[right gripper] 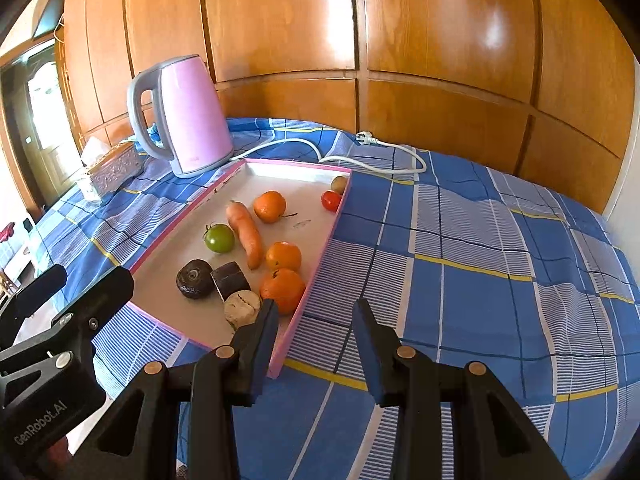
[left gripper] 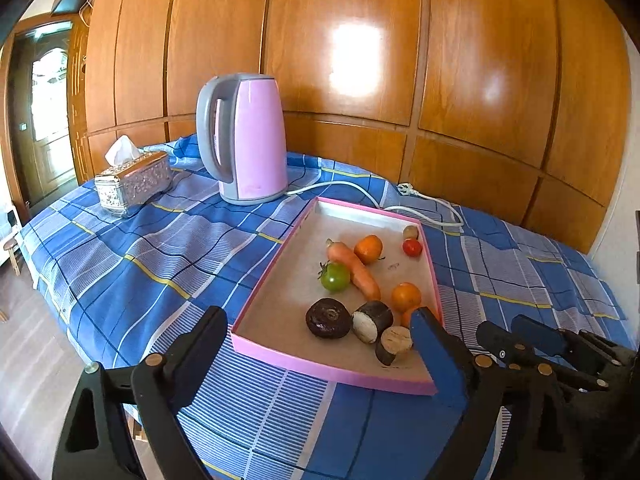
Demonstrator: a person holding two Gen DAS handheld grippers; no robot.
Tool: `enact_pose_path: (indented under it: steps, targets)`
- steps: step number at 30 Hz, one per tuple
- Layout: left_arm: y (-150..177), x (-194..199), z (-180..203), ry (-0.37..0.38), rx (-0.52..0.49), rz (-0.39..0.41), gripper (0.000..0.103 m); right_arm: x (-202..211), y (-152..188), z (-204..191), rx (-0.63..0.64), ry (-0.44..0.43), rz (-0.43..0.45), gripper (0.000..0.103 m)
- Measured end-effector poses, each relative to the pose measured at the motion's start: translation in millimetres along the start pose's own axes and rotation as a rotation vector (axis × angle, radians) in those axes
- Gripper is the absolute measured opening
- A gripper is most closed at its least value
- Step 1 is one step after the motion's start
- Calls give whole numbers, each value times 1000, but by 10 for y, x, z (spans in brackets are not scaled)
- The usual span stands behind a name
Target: Organize fruits
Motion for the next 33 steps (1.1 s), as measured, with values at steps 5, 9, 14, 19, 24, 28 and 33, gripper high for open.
enact_pose_path:
  steps: [5,9,14,19,24,28,33]
  targets:
    - [5,-16,-22,-8,5,-9,94,-4,3,-16,6,-4,0,39]
    - [-3,-20,-43,-7,8,-11,94,0,4,-20,7,-5,1,39]
    - [5,-13,-48,-10,5,-11,94,3,0,-29,12,-6,3,39]
    - [-2,-7,-51,-7,5,-9,94,13,2,-42,17,-6,4,39]
    - [-6,-3,-54,-7,4,-7,94,14,1,-43,18,-6,4,39]
    - [-8,5,-47,-6,1,-3,94,15,-4,-46,19,-6,6,39]
    - [-13,11,-40,-6,0,1,95,14,-6,-47,21,-5,5,39]
Point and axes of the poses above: each gripper's, at about its wrist camera, not at the fingertips, and x roughly against the way its jaws point, z to its right, y to its underside, the point moved 8 cm from there along -x, roughly the way its jaws point, and after that the axes turned 14 degrees about x, right-handed, at the moved point
